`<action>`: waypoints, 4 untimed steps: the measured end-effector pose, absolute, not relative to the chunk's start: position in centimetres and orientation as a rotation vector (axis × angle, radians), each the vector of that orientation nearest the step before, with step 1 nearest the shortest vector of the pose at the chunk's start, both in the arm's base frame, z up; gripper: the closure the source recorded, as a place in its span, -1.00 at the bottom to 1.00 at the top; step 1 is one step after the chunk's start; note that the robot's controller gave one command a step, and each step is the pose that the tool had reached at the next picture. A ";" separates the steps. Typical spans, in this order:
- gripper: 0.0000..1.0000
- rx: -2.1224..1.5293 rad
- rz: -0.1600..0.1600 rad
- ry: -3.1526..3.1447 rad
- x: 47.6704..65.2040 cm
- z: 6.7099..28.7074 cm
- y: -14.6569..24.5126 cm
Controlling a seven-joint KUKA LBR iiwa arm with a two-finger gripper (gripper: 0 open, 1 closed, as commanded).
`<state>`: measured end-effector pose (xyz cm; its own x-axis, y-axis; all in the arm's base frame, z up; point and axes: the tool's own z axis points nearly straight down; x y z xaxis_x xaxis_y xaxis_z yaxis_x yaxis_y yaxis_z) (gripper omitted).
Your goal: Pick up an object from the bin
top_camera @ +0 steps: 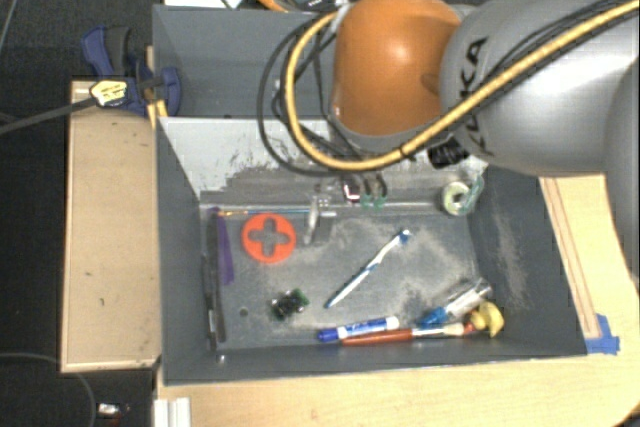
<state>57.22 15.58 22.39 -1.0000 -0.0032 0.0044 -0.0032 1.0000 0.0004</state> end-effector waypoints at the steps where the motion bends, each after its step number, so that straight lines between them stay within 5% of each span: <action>1: -1.00 -0.005 -0.002 -3.145 57.4 22.8 15.5; 2: -1.00 -0.295 -0.003 -3.127 59.2 6.8 19.7; 3: -1.00 0.049 -0.006 -3.158 59.3 16.2 19.5; 4: -1.00 -0.239 0.003 -3.123 58.8 8.0 19.6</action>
Offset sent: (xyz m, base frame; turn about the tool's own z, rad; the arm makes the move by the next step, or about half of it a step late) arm 0.0195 0.0408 -0.1539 0.1931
